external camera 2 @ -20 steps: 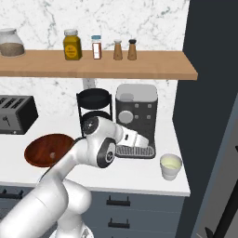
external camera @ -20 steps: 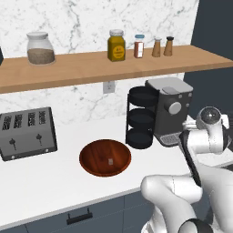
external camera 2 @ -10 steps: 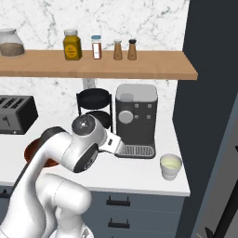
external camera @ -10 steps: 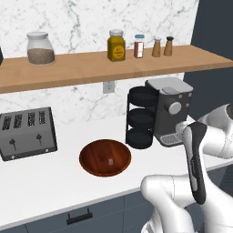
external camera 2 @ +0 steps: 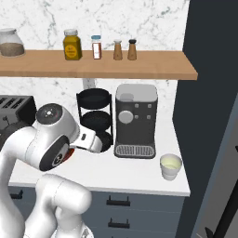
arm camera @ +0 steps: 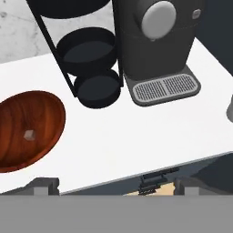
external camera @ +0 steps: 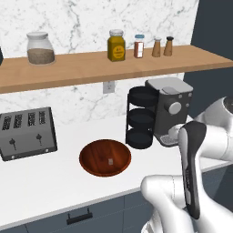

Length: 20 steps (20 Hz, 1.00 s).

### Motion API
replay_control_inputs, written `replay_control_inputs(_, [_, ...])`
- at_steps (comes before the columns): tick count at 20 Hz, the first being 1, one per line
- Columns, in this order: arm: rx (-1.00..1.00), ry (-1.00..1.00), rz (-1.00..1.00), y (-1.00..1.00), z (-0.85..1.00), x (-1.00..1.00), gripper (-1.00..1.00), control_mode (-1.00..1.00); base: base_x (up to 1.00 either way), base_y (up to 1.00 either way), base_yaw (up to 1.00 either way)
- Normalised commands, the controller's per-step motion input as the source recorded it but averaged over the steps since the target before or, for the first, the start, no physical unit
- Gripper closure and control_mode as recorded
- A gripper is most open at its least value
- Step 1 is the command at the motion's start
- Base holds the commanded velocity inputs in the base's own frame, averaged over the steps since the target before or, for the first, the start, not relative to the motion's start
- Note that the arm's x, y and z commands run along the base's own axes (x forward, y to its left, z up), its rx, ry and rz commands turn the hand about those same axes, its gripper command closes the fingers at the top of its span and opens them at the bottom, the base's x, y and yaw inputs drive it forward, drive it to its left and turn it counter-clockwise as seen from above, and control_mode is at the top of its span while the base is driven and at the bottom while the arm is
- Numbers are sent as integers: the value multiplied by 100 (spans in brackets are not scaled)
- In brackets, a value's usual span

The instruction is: Grab a lemon wedge from the fridge and one ice cube from the ice bowl, and put them in the glass of lemonade.

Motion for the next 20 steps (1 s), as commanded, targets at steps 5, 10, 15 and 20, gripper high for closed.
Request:
replay_control_inputs(5, [0,0,-1,4,-16,-72,-100,-100,0,0,0])
replay_control_inputs(10, [-1,0,0,21,-34,-47,-100,100,-11,2,0])
replay_control_inputs(15, [0,0,0,0,0,0,-100,100,-72,-21,0])
replay_control_inputs(20, [0,0,0,0,0,0,-100,100,-48,-95,0])
